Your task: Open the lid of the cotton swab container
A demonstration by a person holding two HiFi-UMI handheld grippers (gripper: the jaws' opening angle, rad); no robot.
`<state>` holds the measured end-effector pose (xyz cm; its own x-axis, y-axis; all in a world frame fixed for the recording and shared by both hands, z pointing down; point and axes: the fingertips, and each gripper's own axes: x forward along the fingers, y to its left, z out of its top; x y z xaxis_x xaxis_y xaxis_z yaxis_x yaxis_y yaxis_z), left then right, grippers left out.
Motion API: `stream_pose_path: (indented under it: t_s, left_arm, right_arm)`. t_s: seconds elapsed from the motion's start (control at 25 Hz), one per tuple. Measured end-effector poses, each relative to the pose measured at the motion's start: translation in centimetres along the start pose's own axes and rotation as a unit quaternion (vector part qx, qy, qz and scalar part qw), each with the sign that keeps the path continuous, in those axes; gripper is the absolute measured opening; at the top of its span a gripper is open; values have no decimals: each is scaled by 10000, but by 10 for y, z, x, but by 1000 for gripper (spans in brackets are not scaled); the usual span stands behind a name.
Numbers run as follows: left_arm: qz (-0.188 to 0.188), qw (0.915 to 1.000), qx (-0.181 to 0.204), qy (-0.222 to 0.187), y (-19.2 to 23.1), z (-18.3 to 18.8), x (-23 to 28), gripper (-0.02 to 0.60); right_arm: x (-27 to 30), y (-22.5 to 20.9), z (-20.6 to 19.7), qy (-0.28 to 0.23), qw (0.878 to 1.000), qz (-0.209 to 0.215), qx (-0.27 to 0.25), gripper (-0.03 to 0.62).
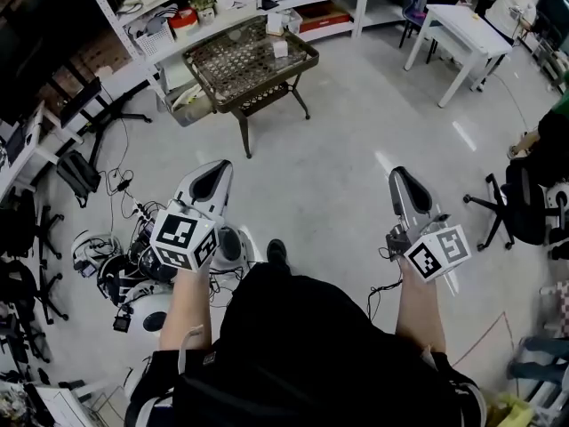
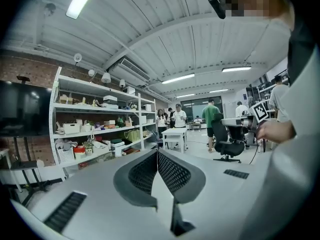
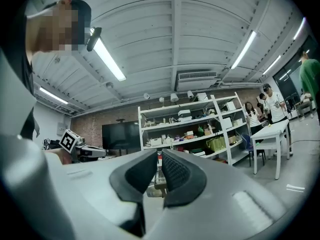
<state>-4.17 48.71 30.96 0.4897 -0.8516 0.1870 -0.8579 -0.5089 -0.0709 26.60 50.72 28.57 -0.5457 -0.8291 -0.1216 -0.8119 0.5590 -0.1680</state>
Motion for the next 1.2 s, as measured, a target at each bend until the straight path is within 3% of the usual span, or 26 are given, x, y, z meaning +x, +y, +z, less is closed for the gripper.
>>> stream_pose_path:
  t_s: [0.52, 1.2]
  left_arm:
    - [-42, 10000, -34, -57, 35, -2, 44, 8]
    - [-308, 9991, -274, 17, 191, -17, 145, 8]
  right_arm:
    - [48, -23, -13, 101, 9997, -3, 203, 38]
    - [267, -17, -33, 493, 9985, 138, 192, 38]
